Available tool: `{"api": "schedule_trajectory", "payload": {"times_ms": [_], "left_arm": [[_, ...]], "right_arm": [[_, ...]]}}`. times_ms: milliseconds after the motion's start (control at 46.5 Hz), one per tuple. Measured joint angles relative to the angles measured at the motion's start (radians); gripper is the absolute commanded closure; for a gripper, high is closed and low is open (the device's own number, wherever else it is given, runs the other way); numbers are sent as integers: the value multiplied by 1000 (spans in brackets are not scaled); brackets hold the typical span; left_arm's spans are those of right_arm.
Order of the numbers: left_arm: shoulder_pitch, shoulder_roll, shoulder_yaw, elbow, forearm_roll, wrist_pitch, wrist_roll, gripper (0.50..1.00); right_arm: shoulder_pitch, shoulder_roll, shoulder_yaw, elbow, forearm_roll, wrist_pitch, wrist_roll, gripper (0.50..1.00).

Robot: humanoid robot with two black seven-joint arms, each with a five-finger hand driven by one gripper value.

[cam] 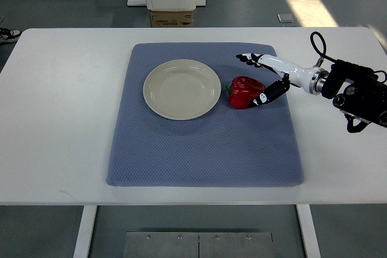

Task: Place red pepper on plate with right hand
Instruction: 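Close the right hand fingers around the red bell pepper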

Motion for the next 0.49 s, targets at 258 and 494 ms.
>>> {"api": "schedule_trajectory", "payload": {"times_ms": [258, 494], "left_arm": [[0, 0, 0, 0, 0, 0, 0, 500], [0, 0, 0, 0, 0, 0, 0, 500]], "right_arm": [[-6, 34, -2, -20, 0, -1, -5, 519], [-14, 59, -4, -53, 0, -1, -8, 519]]}}
